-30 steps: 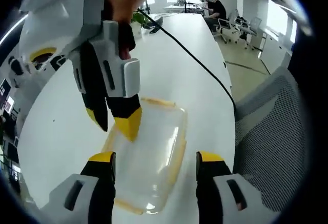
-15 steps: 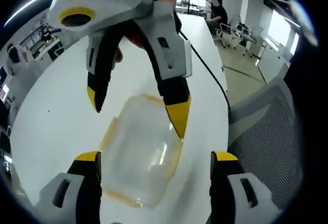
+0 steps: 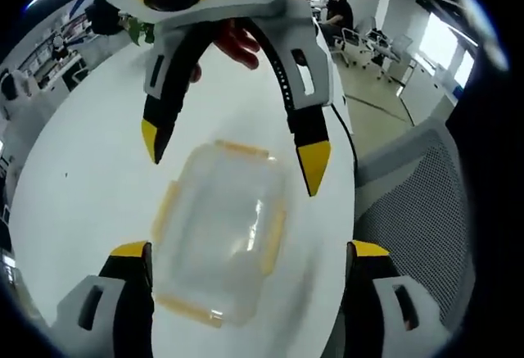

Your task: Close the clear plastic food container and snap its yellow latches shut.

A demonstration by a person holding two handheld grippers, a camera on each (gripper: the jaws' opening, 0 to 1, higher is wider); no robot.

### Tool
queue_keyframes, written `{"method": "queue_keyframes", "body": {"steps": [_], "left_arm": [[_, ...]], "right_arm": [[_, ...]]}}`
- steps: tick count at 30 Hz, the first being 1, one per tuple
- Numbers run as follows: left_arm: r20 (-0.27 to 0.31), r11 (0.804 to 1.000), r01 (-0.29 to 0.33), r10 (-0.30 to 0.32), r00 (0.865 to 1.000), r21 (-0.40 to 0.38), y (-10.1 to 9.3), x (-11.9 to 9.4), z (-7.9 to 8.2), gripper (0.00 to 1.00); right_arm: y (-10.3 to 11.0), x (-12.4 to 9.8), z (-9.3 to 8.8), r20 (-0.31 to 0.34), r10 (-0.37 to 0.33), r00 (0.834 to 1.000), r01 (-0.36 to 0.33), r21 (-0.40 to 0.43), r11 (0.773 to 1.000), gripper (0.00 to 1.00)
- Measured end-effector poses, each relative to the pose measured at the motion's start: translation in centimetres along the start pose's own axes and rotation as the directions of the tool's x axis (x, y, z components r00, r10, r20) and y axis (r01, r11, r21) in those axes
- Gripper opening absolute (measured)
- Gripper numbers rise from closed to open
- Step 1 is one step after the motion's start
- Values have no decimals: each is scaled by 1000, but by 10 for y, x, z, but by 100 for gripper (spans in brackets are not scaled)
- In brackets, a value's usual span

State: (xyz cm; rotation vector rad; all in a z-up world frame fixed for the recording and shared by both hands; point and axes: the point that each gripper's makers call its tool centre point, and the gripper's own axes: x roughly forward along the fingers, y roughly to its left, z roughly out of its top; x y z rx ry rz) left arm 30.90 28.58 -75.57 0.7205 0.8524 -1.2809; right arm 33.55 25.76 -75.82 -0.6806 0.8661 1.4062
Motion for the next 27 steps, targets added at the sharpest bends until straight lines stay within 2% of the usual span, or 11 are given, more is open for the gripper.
{"method": "queue_keyframes", "body": {"steps": [5, 7, 10, 12, 16, 23, 27], "left_arm": [[-6, 1000, 8, -8, 1000, 17, 5, -1, -1, 99], [-6, 1000, 12, -11, 1000, 21, 7, -2, -2, 99], [-9, 998, 49, -49, 999, 32, 7, -2, -4, 99], [-10, 998, 54, -54, 998, 38, 8, -2, -5, 98], [-36, 995, 72, -69, 997, 68, 10, 0, -12, 98], [-91, 986, 123, -112, 989, 115, 10, 2, -25, 96], [-97, 984, 127, -116, 989, 124, 12, 1, -27, 96]], "right_arm": [[0, 3, 0, 0, -13, 1000, 13, 8, 1000, 90], [2, 5, -1, -16, -16, 1000, 16, -12, 1000, 90], [3, 6, -7, -73, -44, 996, 40, -59, 997, 89], [5, 8, -8, -81, -45, 996, 40, -59, 997, 89], [11, 8, -11, -95, -40, 995, 37, -32, 999, 88], [8, 7, -8, -94, -89, 992, 85, -47, 995, 87], [7, 7, -11, -109, -101, 989, 97, -41, 994, 87]]}}
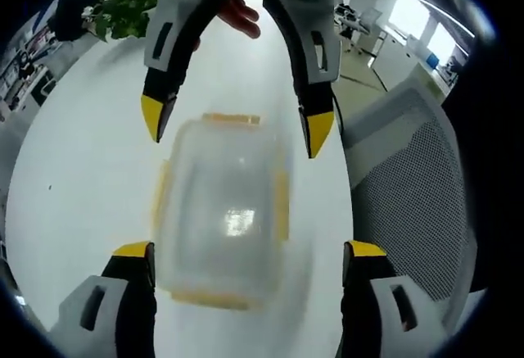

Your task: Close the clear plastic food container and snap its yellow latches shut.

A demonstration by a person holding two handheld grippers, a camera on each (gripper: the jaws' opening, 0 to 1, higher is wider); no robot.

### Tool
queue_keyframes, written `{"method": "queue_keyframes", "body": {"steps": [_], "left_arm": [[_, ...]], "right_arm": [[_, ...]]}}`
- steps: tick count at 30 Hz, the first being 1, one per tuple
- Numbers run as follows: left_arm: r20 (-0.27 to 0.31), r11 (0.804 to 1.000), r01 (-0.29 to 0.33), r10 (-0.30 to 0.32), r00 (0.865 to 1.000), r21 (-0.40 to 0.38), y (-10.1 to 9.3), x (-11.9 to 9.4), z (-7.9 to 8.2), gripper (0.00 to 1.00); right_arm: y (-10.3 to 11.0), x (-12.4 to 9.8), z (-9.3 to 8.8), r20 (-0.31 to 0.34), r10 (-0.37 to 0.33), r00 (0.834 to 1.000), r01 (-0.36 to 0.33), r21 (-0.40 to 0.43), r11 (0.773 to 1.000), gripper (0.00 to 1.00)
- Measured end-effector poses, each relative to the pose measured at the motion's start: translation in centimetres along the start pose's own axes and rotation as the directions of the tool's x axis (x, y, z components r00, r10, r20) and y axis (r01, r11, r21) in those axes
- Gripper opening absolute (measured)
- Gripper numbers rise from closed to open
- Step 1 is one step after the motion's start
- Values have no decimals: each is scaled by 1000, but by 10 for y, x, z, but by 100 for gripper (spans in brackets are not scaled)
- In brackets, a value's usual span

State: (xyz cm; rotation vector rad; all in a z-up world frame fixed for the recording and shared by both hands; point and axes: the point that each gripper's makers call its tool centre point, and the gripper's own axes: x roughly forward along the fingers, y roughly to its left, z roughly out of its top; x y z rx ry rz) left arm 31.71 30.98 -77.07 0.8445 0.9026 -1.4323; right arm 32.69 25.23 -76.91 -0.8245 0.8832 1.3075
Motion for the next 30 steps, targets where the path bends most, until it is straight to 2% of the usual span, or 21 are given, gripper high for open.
{"method": "queue_keyframes", "body": {"steps": [3, 10, 14, 17, 22, 30], "left_arm": [[-14, 1000, -4, 4, 1000, 16, 2, 0, -3, 96], [-26, 999, 2, -2, 1000, 33, 3, 0, -7, 94], [-36, 998, -12, 15, 999, 59, 9, 1, -10, 90], [-32, 999, -19, 20, 999, 37, 13, 3, -8, 89], [-60, 996, -32, 38, 997, 88, 14, 7, -11, 90], [-106, 993, -42, 54, 993, 112, 19, 14, -20, 89]], "right_arm": [[1, 0, -3, -18, -5, 1000, 5, 0, 1000, 86], [4, 1, -3, -7, -1, 1000, 1, 21, 1000, 85], [2, 5, -8, -29, -5, 1000, 5, 18, 1000, 83], [2, 7, -9, -35, -5, 999, 5, 13, 1000, 81], [-2, 8, -9, -46, -9, 999, 10, 12, 1000, 81], [-3, 15, -11, -71, 4, 997, -3, 15, 1000, 81]]}}
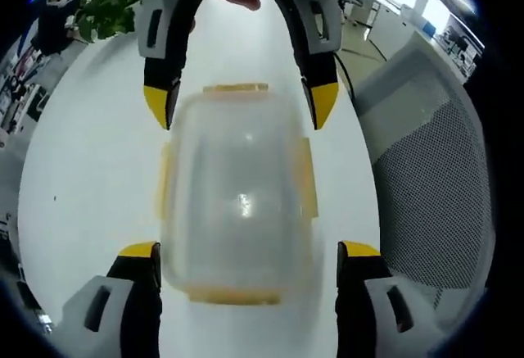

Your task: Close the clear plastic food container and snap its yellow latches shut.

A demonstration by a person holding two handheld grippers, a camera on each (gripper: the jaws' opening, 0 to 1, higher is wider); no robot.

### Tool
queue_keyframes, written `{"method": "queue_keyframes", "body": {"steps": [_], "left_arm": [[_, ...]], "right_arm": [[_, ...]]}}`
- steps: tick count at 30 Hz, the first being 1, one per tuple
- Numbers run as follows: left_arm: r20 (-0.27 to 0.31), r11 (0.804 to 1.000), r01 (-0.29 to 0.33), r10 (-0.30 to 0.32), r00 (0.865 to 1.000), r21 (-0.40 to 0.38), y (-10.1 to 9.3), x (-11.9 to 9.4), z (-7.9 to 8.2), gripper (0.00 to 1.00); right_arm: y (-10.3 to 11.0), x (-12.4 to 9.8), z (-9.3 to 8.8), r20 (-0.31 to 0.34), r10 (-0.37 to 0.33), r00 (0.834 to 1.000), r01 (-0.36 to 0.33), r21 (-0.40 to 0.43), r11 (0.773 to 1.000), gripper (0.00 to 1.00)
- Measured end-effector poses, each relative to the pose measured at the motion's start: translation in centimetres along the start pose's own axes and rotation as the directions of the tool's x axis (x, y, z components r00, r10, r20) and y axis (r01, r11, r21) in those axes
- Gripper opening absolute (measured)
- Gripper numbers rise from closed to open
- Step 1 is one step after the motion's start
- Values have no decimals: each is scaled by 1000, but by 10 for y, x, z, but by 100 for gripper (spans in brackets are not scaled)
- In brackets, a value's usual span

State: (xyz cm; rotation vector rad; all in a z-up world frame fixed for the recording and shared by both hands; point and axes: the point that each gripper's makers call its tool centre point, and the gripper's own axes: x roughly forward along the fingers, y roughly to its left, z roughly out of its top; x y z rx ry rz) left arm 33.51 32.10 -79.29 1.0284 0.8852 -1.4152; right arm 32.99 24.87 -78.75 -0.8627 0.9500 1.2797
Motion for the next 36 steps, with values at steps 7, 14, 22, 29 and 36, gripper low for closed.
{"method": "queue_keyframes", "body": {"steps": [7, 14, 22, 29, 36], "left_arm": [[-7, 1000, -10, 10, 1000, -10, 3, 7, -1, 89], [-10, 1000, -15, 15, 1000, 2, 4, 10, -3, 90], [-21, 1000, -14, 14, 1000, -7, 6, 14, -3, 91], [-34, 999, -12, 10, 999, -47, 6, 19, -3, 89], [-30, 999, -10, 8, 1000, -47, 6, 20, -3, 89]], "right_arm": [[-2, 6, -2, -4, 0, 1000, 0, 10, 1000, 82], [-3, 9, -5, -29, -1, 1000, 0, -14, 1000, 81], [-4, 12, -7, -53, 3, 999, -5, -32, 999, 82], [-3, 13, -8, -44, 17, 999, -20, -48, 999, 82], [-2, 14, -8, -48, 5, 999, -7, -44, 999, 82]]}}
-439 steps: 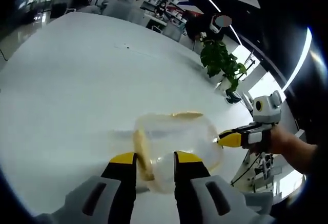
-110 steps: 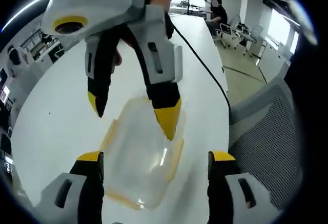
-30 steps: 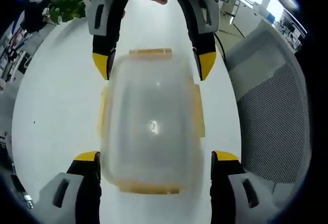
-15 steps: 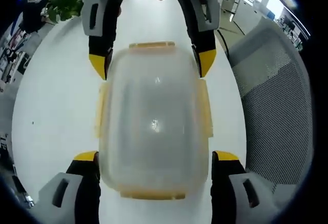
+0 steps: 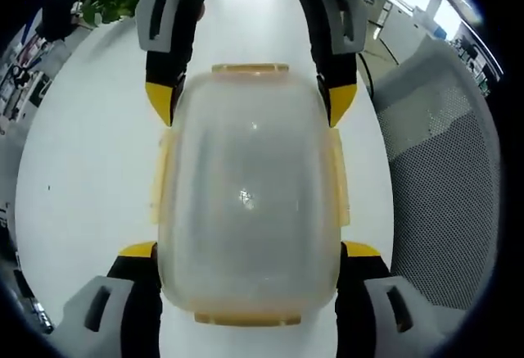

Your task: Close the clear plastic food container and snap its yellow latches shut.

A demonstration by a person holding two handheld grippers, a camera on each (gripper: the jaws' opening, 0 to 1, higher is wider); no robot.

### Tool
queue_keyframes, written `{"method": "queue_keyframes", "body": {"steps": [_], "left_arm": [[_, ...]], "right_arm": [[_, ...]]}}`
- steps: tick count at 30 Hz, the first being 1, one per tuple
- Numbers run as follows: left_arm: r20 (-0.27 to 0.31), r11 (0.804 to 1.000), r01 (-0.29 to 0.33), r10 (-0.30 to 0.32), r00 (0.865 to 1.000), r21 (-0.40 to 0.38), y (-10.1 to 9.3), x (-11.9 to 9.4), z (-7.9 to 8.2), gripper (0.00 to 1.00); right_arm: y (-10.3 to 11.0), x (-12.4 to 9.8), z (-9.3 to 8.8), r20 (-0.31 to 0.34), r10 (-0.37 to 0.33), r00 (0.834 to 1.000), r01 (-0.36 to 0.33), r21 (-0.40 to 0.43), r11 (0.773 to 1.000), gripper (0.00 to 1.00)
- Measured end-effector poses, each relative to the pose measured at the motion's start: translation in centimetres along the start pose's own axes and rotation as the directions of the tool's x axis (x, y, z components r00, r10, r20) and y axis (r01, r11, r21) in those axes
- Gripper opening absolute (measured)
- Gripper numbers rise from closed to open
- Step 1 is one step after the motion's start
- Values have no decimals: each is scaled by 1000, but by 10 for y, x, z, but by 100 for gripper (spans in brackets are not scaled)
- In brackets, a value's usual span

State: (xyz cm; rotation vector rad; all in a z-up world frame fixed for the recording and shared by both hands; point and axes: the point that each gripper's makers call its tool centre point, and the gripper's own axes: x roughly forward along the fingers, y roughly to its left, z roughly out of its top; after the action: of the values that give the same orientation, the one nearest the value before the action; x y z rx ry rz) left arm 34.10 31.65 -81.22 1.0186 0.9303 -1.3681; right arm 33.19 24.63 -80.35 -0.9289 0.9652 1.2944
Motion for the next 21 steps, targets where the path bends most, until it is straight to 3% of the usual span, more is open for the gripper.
{"method": "queue_keyframes", "body": {"steps": [6, 21], "left_arm": [[-3, 1000, 5, -5, 1000, 3, 0, 0, 1, 89], [10, 1000, 8, -8, 1000, 14, 3, 0, 0, 89]], "right_arm": [[-2, 1, -1, -16, -7, 1000, 7, 4, 1000, 82], [-3, 0, 2, 19, -11, 1000, 11, 29, 1000, 82]]}}
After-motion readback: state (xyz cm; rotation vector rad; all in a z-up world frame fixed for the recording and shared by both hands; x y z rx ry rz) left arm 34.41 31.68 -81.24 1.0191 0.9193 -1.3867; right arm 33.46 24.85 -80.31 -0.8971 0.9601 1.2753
